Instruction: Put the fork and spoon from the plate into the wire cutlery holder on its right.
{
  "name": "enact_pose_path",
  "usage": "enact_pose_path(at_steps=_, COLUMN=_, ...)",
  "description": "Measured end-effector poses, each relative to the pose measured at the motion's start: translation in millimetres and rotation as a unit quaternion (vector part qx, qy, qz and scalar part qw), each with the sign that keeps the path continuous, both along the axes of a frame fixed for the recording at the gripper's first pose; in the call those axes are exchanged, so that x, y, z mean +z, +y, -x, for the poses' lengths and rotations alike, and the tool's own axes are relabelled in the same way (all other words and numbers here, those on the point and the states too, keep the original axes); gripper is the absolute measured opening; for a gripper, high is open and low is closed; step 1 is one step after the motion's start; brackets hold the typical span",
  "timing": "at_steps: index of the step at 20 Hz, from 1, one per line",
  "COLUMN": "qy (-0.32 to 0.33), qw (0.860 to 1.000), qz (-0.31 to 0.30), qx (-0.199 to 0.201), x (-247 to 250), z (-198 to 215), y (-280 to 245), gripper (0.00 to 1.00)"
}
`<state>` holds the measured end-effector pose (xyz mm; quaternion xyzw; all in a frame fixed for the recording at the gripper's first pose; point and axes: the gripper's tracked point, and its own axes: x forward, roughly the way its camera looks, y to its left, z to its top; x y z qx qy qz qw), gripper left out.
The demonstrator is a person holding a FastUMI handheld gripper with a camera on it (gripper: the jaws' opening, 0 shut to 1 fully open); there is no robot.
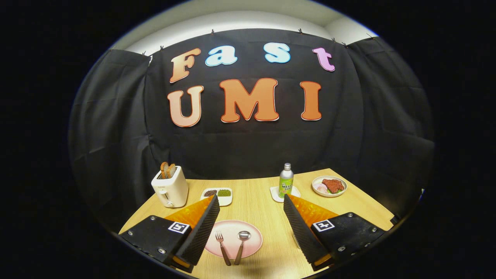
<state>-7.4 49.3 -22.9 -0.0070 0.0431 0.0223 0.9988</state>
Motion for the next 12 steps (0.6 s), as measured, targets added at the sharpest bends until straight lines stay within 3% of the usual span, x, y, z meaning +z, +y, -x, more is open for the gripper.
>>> enact_pose_path(at_steps=12, qy=0.034, qw=0.998, qz=0.043, qx=0.019, x=-52, z=-6, y=13, gripper=0.99)
